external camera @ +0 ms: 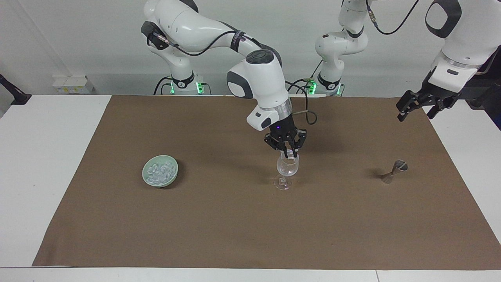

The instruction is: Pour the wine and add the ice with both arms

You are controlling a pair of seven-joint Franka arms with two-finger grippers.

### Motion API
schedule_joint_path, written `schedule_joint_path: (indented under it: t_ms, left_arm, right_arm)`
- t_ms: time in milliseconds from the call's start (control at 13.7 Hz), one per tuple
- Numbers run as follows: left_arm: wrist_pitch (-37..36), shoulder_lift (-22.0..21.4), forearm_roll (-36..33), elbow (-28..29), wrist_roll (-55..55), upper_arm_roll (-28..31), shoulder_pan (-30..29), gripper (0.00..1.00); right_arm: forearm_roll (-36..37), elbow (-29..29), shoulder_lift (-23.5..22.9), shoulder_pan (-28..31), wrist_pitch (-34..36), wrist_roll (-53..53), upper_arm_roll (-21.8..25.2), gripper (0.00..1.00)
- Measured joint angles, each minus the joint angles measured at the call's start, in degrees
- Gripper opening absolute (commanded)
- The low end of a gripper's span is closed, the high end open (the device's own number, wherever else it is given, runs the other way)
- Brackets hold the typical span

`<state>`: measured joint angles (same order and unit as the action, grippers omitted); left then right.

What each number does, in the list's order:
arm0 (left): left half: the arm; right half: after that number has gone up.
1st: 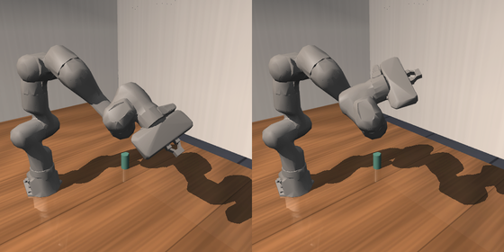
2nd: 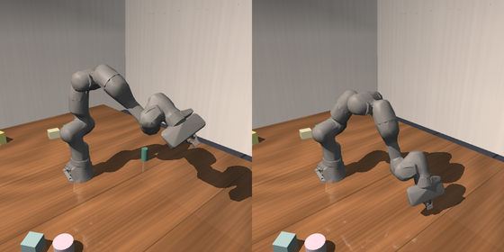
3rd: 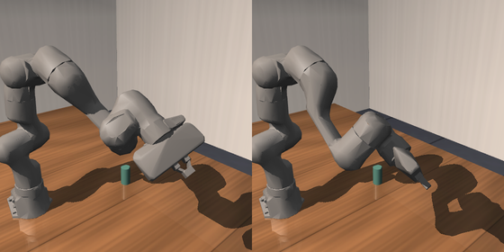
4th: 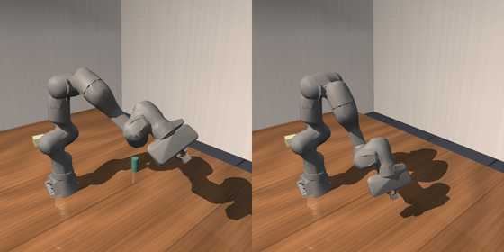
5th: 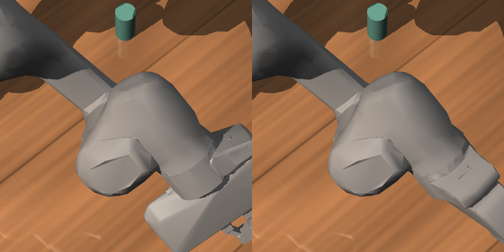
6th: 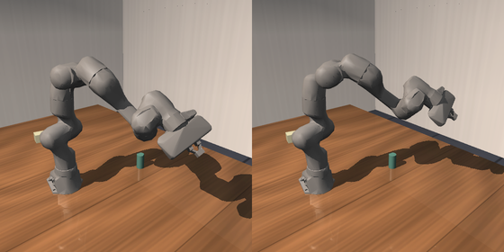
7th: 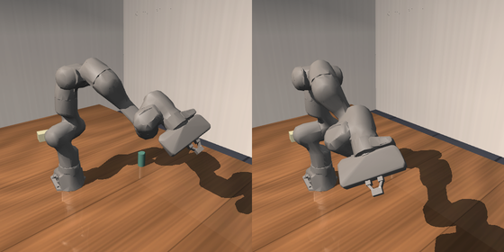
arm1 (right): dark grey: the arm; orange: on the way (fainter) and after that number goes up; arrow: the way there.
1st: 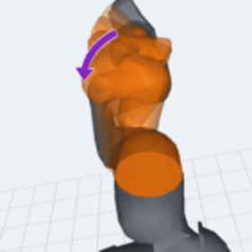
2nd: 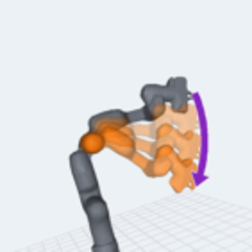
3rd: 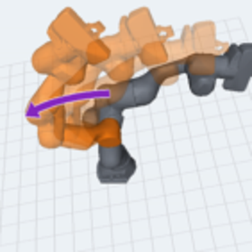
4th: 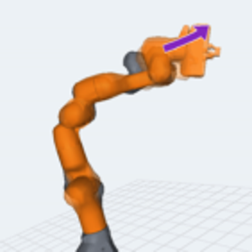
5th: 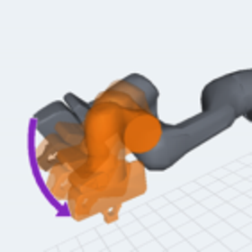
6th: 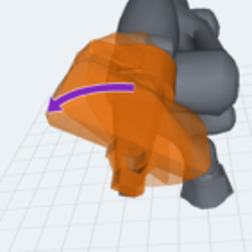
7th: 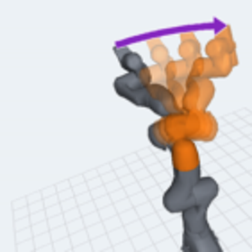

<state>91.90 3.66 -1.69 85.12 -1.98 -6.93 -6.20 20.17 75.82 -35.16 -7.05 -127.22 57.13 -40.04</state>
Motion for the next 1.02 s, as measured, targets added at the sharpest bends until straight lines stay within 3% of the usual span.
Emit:
schedule_joint_path:
  t_ms: [584,1022]
  left_arm:
    - [-0.3,0.0,0.2,0.2,-5.1,-0.5,1.5,1.0]
    - [-3.3,-0.3,0.5,0.2,-9.9,-0.7,1.5,1.0]
  right_arm:
    - [1.6,0.0,-0.1,0.0,-1.6,0.0,0.0,0.06]
    - [1.8,0.0,-0.2,0.0,-1.6,0.0,0.0,0.25]
